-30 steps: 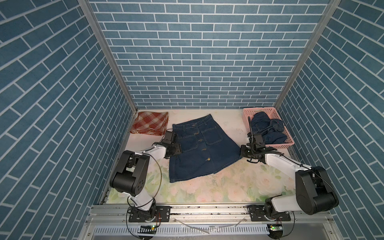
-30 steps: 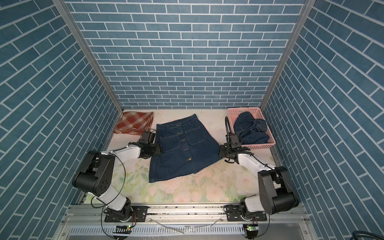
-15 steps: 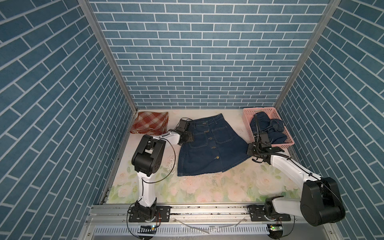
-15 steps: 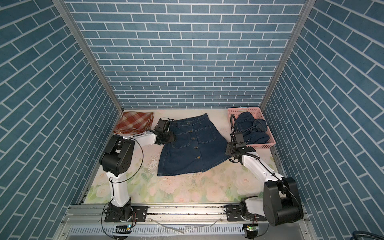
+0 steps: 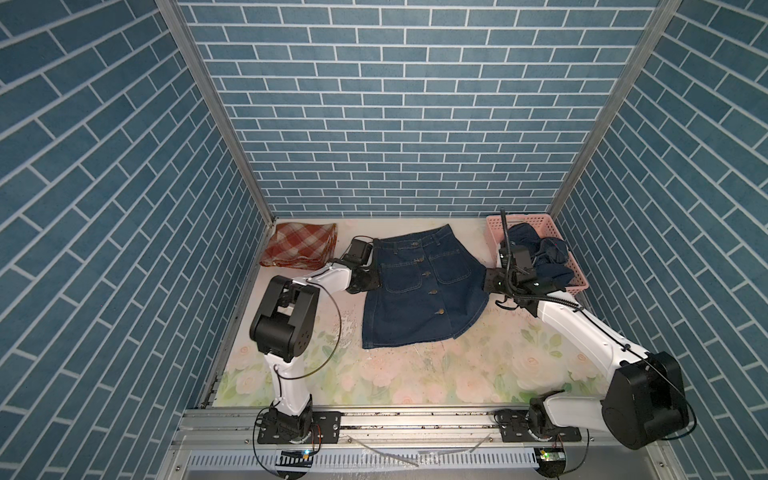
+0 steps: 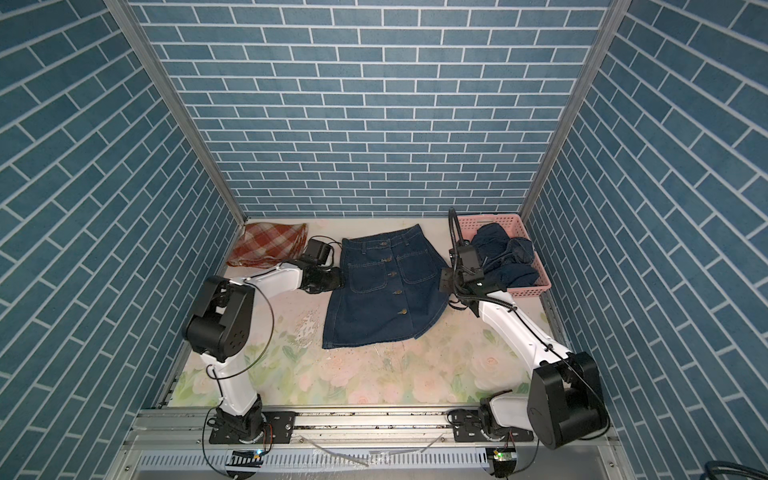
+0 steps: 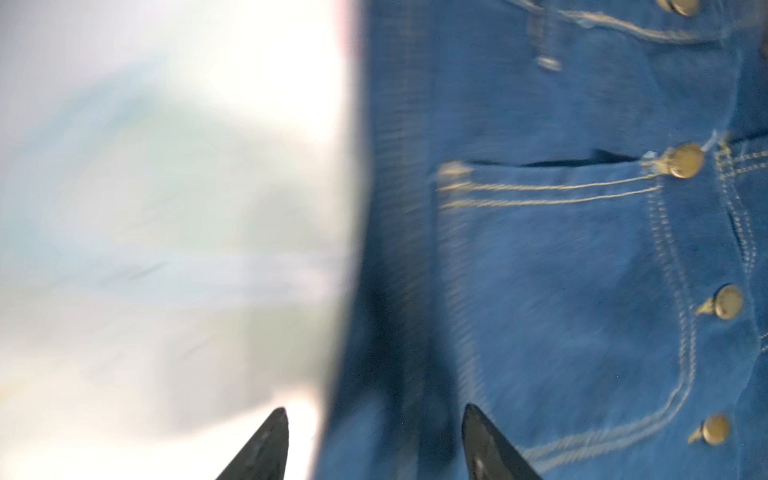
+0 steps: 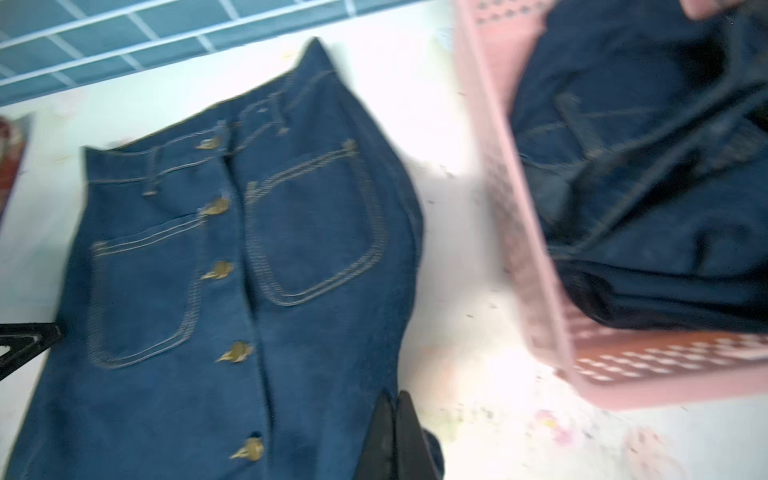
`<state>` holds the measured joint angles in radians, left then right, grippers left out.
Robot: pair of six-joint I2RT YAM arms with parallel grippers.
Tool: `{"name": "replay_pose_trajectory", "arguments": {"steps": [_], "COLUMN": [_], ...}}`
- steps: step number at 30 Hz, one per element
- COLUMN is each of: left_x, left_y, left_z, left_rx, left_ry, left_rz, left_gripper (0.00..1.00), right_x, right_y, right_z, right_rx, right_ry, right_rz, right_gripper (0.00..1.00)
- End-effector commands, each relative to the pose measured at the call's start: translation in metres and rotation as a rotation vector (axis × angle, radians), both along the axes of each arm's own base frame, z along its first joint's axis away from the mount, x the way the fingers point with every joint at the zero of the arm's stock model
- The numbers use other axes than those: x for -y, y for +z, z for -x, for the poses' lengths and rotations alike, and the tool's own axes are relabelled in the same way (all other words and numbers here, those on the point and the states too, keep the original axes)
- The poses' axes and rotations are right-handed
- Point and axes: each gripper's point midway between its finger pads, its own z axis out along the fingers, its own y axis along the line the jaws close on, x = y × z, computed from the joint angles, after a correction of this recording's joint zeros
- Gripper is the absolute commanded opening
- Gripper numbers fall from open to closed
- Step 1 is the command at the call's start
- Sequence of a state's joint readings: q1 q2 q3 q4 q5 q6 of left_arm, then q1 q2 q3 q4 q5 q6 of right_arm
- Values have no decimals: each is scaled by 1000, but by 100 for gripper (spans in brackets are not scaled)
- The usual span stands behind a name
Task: Fold and stack the skirts
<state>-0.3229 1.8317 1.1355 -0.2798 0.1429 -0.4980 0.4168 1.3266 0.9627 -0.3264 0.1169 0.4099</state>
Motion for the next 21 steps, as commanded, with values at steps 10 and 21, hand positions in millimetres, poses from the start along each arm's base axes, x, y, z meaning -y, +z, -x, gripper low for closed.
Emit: {"name": "replay_pose_trajectory", "arguments": {"steps": [10,21], "left_x": [-30,-30], "left_y": [-49,-71], "left_z": [87,108], "left_rx": [-100,-108], "left_ry": [108,121], "left_rz": [102,149], "left_gripper": [59,9], "right_x": [-166,-283], "right_y": [14,-12], "right_z": [31,95], "right_rx": [30,-38], "right_ry": [350,530], "right_rz": [-34,-136], "right_gripper": [0,0]}}
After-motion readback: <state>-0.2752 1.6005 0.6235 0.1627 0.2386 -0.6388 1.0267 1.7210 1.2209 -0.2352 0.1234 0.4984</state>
